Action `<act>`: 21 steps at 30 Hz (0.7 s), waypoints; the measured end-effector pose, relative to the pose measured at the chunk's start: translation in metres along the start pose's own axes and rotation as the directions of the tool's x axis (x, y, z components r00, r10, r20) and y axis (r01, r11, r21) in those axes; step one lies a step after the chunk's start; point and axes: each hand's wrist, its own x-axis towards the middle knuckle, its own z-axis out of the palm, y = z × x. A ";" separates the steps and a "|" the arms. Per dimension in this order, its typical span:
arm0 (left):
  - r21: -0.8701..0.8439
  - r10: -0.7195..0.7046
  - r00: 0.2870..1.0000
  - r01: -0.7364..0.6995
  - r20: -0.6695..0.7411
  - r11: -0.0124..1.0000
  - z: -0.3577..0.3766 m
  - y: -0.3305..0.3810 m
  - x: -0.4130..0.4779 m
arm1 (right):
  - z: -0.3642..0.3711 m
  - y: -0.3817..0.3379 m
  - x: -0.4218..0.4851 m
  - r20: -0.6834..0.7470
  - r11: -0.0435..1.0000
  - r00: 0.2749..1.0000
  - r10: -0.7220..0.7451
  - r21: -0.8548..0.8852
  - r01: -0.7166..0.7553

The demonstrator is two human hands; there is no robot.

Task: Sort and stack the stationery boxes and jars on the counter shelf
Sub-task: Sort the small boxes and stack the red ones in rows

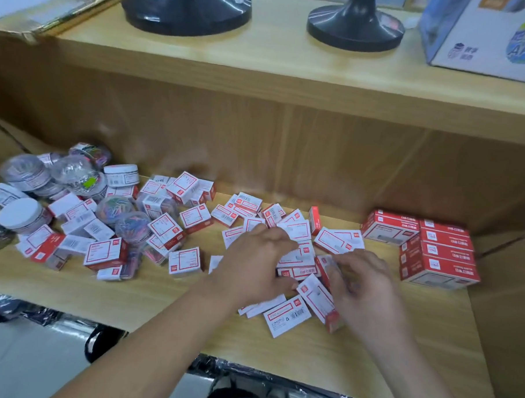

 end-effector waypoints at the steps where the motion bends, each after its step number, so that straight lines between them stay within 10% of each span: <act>1: 0.040 -0.010 1.000 0.009 0.017 0.999 0.002 0.000 0.003 | -0.003 0.005 -0.005 -0.019 1.000 1.000 0.007 -0.002 -0.007; 21: -0.207 -0.022 0.982 -0.018 -0.186 0.978 -0.046 -0.011 -0.001 | -0.002 0.015 -0.066 -0.006 0.914 0.931 0.365 -0.185 -0.360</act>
